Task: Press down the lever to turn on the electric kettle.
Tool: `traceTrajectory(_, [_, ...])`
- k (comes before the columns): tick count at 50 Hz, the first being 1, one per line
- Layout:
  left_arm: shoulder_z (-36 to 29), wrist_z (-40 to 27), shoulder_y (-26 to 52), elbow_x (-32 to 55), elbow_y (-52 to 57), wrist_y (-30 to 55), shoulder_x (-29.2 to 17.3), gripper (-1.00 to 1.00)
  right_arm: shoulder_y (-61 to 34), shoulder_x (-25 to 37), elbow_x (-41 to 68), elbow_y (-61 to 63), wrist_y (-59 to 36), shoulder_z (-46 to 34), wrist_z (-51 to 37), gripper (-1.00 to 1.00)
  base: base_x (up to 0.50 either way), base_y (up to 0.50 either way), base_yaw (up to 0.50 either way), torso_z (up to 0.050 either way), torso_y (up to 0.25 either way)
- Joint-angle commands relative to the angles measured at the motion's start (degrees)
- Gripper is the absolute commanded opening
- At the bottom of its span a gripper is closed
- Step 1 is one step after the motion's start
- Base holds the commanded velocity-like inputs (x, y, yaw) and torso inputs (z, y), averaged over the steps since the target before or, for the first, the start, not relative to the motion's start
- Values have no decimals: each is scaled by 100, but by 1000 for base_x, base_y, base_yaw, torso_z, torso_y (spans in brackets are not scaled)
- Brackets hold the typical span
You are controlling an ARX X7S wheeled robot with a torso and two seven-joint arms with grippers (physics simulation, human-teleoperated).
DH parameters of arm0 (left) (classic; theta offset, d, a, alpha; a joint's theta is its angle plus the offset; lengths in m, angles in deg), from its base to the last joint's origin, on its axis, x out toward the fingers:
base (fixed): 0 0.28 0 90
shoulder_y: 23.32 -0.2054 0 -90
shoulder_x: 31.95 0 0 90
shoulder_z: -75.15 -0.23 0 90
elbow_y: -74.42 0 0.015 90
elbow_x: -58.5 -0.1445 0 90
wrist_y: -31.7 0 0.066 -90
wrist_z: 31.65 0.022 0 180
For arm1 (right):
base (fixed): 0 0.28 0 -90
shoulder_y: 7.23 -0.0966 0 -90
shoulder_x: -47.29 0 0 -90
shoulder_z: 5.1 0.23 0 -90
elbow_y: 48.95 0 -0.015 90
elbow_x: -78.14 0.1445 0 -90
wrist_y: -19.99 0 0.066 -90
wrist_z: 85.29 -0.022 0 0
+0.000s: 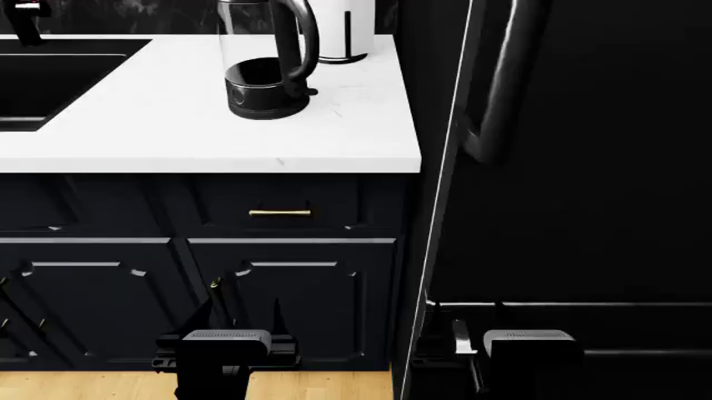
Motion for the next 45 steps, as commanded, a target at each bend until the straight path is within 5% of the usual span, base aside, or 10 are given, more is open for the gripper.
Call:
traceTrajectory(1, [-105,-106,0,88,-2,-2,-91,100,-14,87,97,-16,-52,-118,-107,100,0,0,0,0,0])
traceTrajectory(21, [-399,-450,-5,353,112,50,-354,100,95,381,443,179,-49,-440,-280,100,0,0,0,0,0])
traceTrajectory(45, [-534,-818,-229,105,2728,1209,-791,100,344,864,1167,2717,-1256,-235,-491,100,0,0,0,0,0])
